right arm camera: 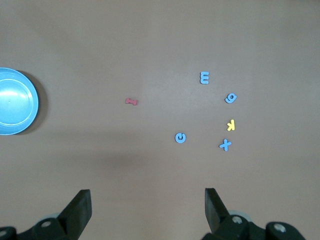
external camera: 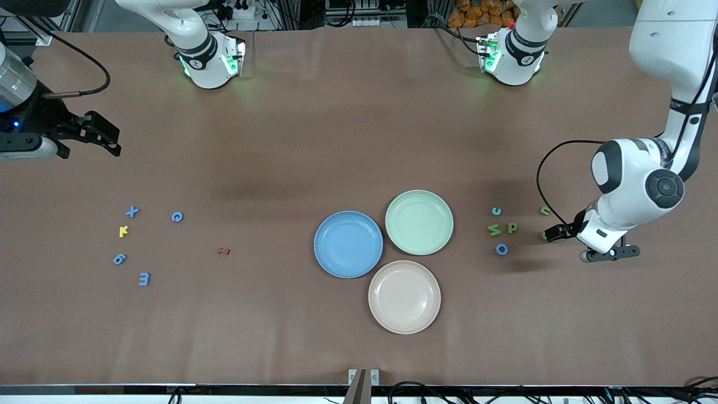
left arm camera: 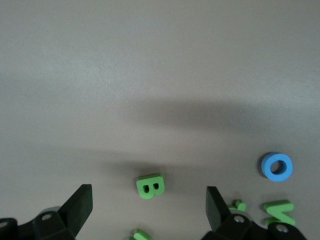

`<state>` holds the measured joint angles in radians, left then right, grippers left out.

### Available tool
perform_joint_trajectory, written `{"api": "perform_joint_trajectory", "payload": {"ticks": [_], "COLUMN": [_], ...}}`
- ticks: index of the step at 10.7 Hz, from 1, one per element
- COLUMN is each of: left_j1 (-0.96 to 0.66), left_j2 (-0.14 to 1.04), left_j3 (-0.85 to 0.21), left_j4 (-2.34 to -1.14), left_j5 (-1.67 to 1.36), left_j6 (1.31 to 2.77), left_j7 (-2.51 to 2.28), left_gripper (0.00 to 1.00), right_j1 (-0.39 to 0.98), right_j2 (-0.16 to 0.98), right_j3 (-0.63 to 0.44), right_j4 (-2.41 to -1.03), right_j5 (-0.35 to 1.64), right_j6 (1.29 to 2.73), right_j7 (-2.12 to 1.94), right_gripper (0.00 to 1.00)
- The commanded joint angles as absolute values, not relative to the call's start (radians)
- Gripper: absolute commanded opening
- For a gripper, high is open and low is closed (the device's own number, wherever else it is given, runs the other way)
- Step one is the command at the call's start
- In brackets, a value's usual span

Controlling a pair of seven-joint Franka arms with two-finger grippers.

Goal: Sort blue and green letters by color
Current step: 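Reach the left gripper to the green B while the right gripper reaches the blue g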

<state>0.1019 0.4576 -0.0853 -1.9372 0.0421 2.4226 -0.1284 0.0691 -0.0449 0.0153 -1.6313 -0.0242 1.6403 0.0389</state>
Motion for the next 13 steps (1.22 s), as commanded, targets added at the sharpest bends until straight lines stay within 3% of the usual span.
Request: {"api": "perform_joint_trajectory", "payload": {"ticks": [1, 5, 8, 13], "left_j1": [0.094, 0.086, 0.086, 0.089], "left_j2": [0.492, 0.514, 0.531, 0.554], "left_j3": [-0.084, -0.084, -0.084, -0.083], "left_j4": [-1.936, -1.957, -1.962, -1.963], "left_j5": [0.086, 0.126, 0.132, 0.133], "left_j6": [2.447, 2.474, 2.488, 2.517], "left_j7": [-0.225, -0.322, -0.325, -0.324], "left_gripper": [0.96, 0.84, 0.77, 0.76], "right_j1": [0.061, 0.023, -0.026, -0.208], "right_j2": [-0.066, -0.048, -0.02, 0.262], "right_j3": [0.018, 0.018, 0.017, 0.017], "right_j4": [-1.651, -1.699, -1.831, -1.815], "right_j5": [-0.031, -0.025, -0.031, -0.023], "right_j6": [1.641, 1.669, 1.837, 2.106], "right_j7": [0.048, 0.037, 0.026, -0.21], "right_gripper": [1.0, 1.0, 1.0, 1.0]}}
